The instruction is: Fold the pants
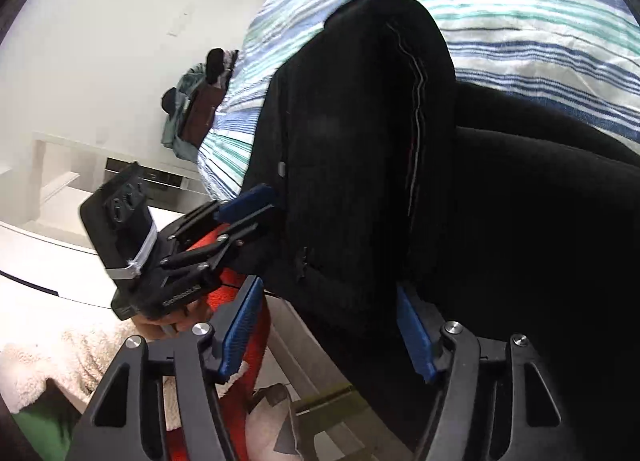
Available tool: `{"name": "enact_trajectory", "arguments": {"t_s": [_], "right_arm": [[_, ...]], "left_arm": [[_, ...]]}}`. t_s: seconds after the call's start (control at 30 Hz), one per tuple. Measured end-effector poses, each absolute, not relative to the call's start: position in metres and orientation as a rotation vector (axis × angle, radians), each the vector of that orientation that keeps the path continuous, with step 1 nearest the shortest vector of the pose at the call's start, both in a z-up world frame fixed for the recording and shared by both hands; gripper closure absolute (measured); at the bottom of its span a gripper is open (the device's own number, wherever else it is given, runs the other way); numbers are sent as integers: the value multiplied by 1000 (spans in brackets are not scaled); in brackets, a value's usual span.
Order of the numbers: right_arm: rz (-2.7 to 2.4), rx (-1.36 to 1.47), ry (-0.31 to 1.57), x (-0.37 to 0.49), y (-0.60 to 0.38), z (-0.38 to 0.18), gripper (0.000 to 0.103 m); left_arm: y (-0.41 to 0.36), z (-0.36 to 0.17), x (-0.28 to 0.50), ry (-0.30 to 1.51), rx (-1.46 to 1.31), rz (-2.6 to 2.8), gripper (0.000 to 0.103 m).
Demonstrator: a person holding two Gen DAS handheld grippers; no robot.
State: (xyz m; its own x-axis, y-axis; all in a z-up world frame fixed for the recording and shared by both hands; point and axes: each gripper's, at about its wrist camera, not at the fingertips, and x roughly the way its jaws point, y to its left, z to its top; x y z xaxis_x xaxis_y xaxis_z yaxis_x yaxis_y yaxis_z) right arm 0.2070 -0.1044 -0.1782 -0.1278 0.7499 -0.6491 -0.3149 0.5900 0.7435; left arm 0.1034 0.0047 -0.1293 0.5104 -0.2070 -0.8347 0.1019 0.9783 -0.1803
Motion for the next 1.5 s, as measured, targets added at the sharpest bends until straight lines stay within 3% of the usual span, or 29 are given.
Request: {"name": "enact_trajectory", "arguments": {"t_s": [0.03,0.13,0.27,0.47,0.67,0.8,0.97,1.03,1.17,1.37,1.5], "right_arm": [[944,393,1418,208,-101,-179,38],[846,376,1407,207,-103,-171,69],[847,374,1293,190,-107,-129,81],[821,432,1179,174,-154,-69,83],[739,466,1139,148,-216,-46,83],[629,552,1181,136,-257,-71,83],[434,562,1330,123,-279,-143,83],[408,548,1331,124,-274,-153,78],[376,494,1285,130,-270,-129,68],[340,244,1029,144,-264,-50,68],[357,204,958,165,-244,-37,68]], "left_arm": [[6,-128,104,1021,-116,-186,61],[16,-118,108,1036,-117,-173,50],[46,-95,109,992,-129,-88,51],[79,-63,99,920,-218,-49,49],[61,-57,93,912,-210,-115,49],[33,-64,93,934,-141,-158,48],[5,-82,92,993,-65,-171,48],[-4,-87,91,1015,-29,-160,48],[-14,-92,88,1050,26,-127,48],[-20,-103,92,1108,69,-69,46],[-25,-106,92,1132,90,-50,46]]}}
